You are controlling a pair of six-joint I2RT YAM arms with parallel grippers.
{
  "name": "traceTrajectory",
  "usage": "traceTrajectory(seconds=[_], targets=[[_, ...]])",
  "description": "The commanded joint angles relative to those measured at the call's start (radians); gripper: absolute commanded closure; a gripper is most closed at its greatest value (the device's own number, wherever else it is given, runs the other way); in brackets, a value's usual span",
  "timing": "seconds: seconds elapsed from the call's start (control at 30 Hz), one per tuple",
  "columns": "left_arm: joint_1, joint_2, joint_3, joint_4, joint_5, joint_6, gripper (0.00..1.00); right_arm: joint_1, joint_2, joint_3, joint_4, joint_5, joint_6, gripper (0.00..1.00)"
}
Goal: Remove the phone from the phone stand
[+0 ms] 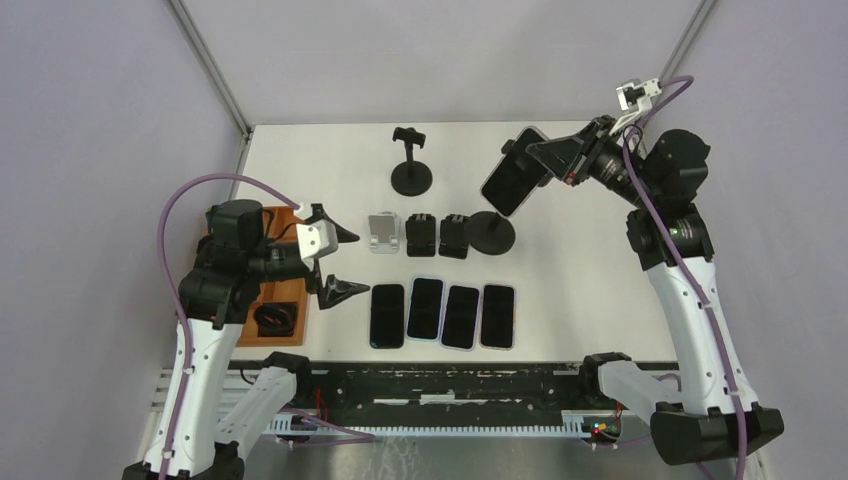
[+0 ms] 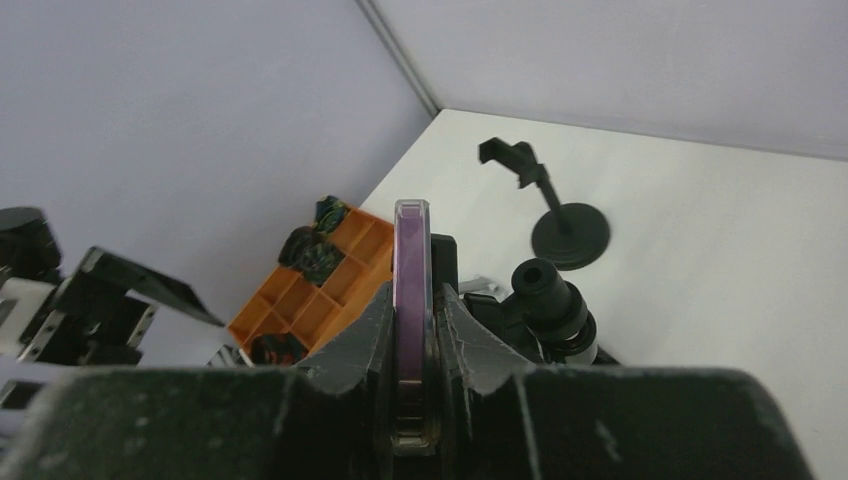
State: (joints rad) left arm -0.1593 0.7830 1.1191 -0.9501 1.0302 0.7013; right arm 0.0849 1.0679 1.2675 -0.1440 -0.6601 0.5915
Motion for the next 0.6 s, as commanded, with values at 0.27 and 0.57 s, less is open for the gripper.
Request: traceTrajectory(seconds=[0.27,0.57], targets=[[0.000,0.030,0.029,0.097,0.084,-0.100,0.00,0.160,-0.126,-0.061,0.480,-0.159,0.376,1.00],[0.000,0.066,0.005,0.212,0.217,-0.159,0.00,0.503,-0.033,-0.089,0.574,-0.063,0.360,1.00]])
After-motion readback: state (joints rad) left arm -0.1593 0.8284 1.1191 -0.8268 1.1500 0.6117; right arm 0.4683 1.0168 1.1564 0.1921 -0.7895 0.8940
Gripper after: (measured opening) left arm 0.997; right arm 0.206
